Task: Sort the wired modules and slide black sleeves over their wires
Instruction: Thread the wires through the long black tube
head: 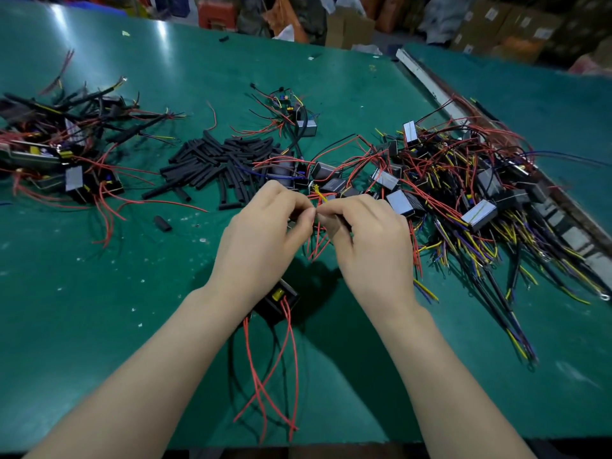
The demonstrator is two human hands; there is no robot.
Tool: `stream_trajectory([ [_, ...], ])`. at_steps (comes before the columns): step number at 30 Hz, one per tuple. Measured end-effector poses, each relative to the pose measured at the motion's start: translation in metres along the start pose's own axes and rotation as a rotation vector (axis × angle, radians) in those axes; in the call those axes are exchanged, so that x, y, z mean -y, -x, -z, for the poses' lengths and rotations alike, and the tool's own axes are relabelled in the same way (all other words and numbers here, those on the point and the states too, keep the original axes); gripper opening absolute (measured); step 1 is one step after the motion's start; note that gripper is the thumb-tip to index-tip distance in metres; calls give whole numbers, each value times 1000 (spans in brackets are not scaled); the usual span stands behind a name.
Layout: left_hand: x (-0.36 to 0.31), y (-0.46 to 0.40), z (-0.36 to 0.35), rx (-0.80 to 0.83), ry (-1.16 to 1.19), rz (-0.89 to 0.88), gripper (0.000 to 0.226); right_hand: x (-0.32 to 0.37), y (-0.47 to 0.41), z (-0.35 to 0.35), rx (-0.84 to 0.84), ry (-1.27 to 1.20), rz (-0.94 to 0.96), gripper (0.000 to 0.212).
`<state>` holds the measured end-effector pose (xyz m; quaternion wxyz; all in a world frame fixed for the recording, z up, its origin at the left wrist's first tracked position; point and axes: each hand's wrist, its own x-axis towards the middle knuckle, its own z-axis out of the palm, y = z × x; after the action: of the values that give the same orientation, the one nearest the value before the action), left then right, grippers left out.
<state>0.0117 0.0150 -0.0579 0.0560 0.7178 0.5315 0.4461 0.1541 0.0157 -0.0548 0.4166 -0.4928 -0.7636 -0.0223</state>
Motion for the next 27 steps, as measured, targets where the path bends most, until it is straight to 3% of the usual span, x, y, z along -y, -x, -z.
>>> stream_trajectory([
  [5, -7, 3, 1, -77, -125, -55, 24, 4, 2, -1, -45, 120, -18, 13],
  [10, -8, 2, 6, -85, -74, -166, 22, 6, 1, -2, -125, 106, -23, 13],
  [15, -4, 1, 1, -42, 48, -30, 19, 3, -1, -2, -160, 86, 69, 13],
  [18, -2, -4, 3, 30, 94, 6, 7, 0, -2, 0, -182, 128, 135, 11],
  [22, 3, -8, 12, 139, 83, -68, 8, -9, -4, 2, -127, 113, 209, 10],
  [27, 11, -9, 19, 362, 81, -152, 7, -23, -5, 1, 67, 50, 231, 9],
])
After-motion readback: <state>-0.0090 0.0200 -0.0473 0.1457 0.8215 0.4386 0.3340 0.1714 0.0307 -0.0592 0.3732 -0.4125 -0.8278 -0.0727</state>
